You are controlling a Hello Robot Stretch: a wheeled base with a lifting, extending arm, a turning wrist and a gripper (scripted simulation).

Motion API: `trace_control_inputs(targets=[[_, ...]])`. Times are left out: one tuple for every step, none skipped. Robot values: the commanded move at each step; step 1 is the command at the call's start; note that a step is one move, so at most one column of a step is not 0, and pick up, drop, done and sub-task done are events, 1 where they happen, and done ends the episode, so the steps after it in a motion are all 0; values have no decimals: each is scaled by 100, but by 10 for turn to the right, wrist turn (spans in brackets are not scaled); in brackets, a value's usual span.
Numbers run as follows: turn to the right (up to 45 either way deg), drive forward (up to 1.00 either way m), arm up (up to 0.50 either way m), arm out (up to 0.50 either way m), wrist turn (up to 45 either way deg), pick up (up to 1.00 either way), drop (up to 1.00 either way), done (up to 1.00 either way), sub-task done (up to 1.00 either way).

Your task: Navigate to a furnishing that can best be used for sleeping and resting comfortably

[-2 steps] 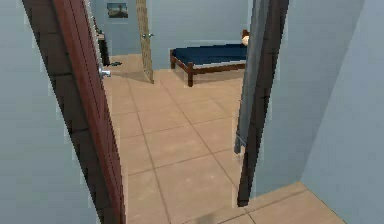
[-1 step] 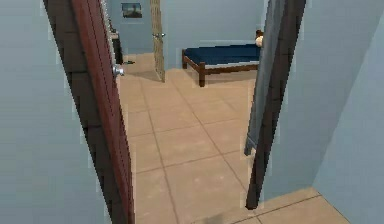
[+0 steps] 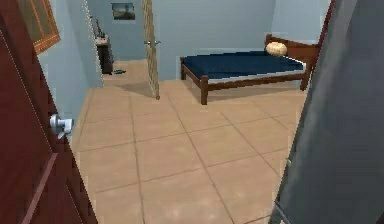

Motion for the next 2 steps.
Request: trace_control_inputs(targets=[[-30, 0, 0, 0, 0, 0, 0, 0, 0], [0, 100, 0, 0, 0, 0, 0, 0, 0]])
